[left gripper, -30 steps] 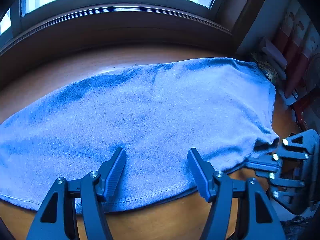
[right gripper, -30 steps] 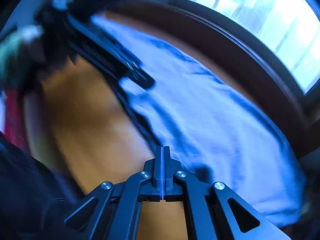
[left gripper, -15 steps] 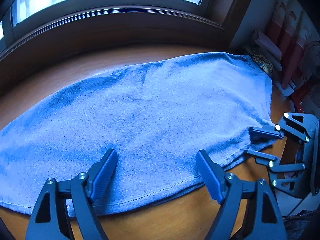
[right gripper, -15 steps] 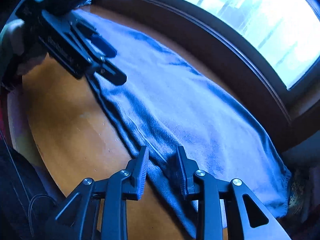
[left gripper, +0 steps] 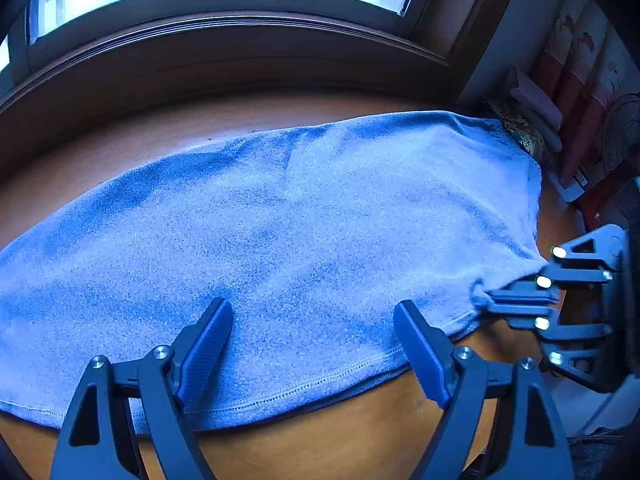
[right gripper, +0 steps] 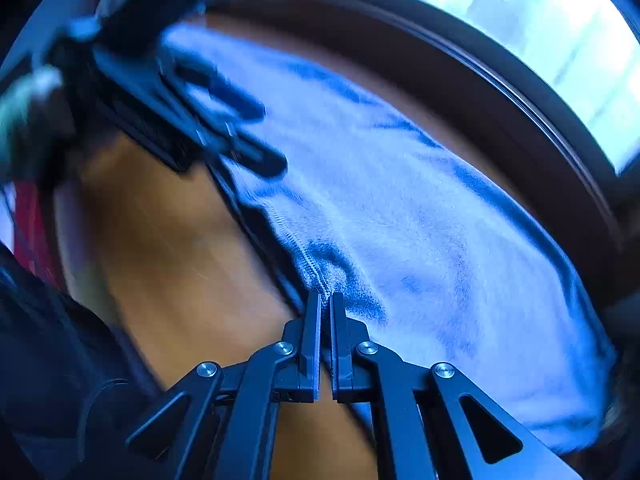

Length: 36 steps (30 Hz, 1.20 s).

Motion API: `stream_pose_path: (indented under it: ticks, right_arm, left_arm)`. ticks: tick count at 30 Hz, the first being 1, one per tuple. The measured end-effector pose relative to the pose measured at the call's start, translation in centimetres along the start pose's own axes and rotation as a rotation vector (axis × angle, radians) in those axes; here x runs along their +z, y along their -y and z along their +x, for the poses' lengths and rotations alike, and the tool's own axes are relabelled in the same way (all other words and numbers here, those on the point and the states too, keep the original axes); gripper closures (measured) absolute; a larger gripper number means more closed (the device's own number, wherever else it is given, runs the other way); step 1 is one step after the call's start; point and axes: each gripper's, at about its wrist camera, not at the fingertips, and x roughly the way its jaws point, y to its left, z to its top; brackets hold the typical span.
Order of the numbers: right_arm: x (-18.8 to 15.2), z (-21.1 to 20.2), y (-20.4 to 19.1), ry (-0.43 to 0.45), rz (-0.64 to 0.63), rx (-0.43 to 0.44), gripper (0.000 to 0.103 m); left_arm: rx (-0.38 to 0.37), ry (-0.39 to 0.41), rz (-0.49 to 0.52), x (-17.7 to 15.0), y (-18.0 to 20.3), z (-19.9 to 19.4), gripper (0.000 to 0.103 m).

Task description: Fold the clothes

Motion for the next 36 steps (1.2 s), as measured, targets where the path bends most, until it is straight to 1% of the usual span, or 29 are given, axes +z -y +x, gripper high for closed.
stream_pose_path:
  ticks: [3, 5, 6, 8, 9, 10, 12, 14, 16, 18, 19, 20, 22, 23, 24, 26, 28, 29, 30, 31, 32, 34, 36]
  right_arm:
    - [-0.9, 0.0, -1.1, -0.001, 0.003, -0.025, 0.099]
    - [-1.3, 1.3, -2.5, -0.015, -0.042, -0.088, 0.098]
    - [-1.5, 1.7, -3.5, -0.004, -0.079, -0.142, 0.098]
    - [-1.9, 1.7, -5.4, 0.018, -0.141, -0.248, 0.097]
    - [-1.9, 1.8, -5.9, 0.025, -0.147, -0.277, 0.097]
    - [-2.0, 2.0, -6.4, 0.033, -0.148, -0.301, 0.097]
    - [-2.1, 2.2, -6.8, 0.050, -0.135, -0.331, 0.097]
    - [-2.1, 2.2, -6.9, 0.058, -0.118, -0.342, 0.097]
    - [-2.1, 2.0, -6.8, 0.054, -0.104, -0.342, 0.096]
    - [-2.5, 1.0, -6.3, 0.045, -0.055, -0.335, 0.095]
    - [-3.0, -0.1, -5.9, 0.058, -0.005, -0.359, 0.095]
    - [-3.6, -1.3, -5.3, 0.076, 0.053, -0.394, 0.090]
    - [-4.9, -3.2, -4.2, 0.104, 0.145, -0.483, 0.076]
    - [-5.6, -3.9, -3.5, 0.108, 0.184, -0.542, 0.062]
    - [-6.0, -3.8, -2.9, 0.098, 0.199, -0.578, 0.054]
    - [-6.5, -3.0, -1.8, 0.059, 0.205, -0.619, 0.054]
    - [-6.5, -2.2, -1.4, 0.024, 0.199, -0.616, 0.054]
    - [-6.7, -1.8, -1.4, 0.016, 0.198, -0.607, 0.060]
    - [-6.8, -1.4, -1.5, 0.012, 0.197, -0.596, 0.086]
    - [-7.0, -1.3, -1.7, -0.003, 0.201, -0.588, 0.102]
    - [-7.4, -1.5, -1.9, -0.003, 0.212, -0.589, 0.101]
    - [-8.4, -2.0, -2.3, 0.006, 0.229, -0.590, 0.101]
    - [-9.2, -0.8, -2.5, -0.030, 0.201, -0.584, 0.101]
  left_arm:
    - [0.007, 0.003, 0.008, 0.0, 0.0, 0.2, 0.018]
    - [0.012, 0.001, 0.011, 0.1, 0.1, 0.2, 0.018]
    - [0.014, 0.000, 0.012, 0.2, 0.2, 0.3, 0.018]
    - [-0.018, -0.002, -0.019, 0.8, 0.2, 0.0, 0.019]
    - [-0.036, -0.003, -0.034, 1.1, 0.2, -0.1, 0.019]
    - [-0.084, 0.017, -0.037, 1.4, 0.6, -0.5, 0.019]
    - [-0.140, 0.033, -0.008, 2.2, 1.9, -0.5, 0.019]
    - [-0.157, 0.007, 0.049, 2.8, 3.8, 0.7, 0.019]
    - [-0.177, -0.040, 0.084, 3.0, 5.2, 2.6, 0.019]
    - [-0.126, -0.030, 0.143, 2.7, 6.4, 3.3, 0.018]
    - [-0.096, -0.031, 0.185, 2.4, 6.9, 3.5, 0.018]
    - [-0.067, -0.032, 0.227, 2.1, 7.4, 3.7, 0.018]
    - [-0.029, -0.023, 0.286, 1.5, 8.0, 3.8, 0.018]
    - [-0.018, -0.019, 0.307, 1.3, 8.2, 3.8, 0.018]
    - [-0.015, -0.017, 0.314, 1.3, 8.3, 3.8, 0.017]
    - [-0.026, -0.015, 0.306, 1.4, 8.2, 3.8, 0.016]
    - [-0.038, -0.014, 0.299, 1.5, 8.0, 3.8, 0.015]
    - [-0.043, -0.013, 0.296, 1.6, 7.9, 3.8, 0.015]
    - [-0.040, -0.012, 0.303, 1.5, 8.0, 3.8, 0.015]
    - [-0.036, -0.010, 0.309, 1.4, 8.1, 3.7, 0.015]
    - [-0.032, -0.009, 0.316, 1.3, 8.2, 3.7, 0.015]
    - [-0.020, -0.008, 0.324, 1.4, 8.2, 3.9, 0.015]
    - [-0.017, -0.001, 0.327, 1.1, 7.8, 3.6, 0.015]
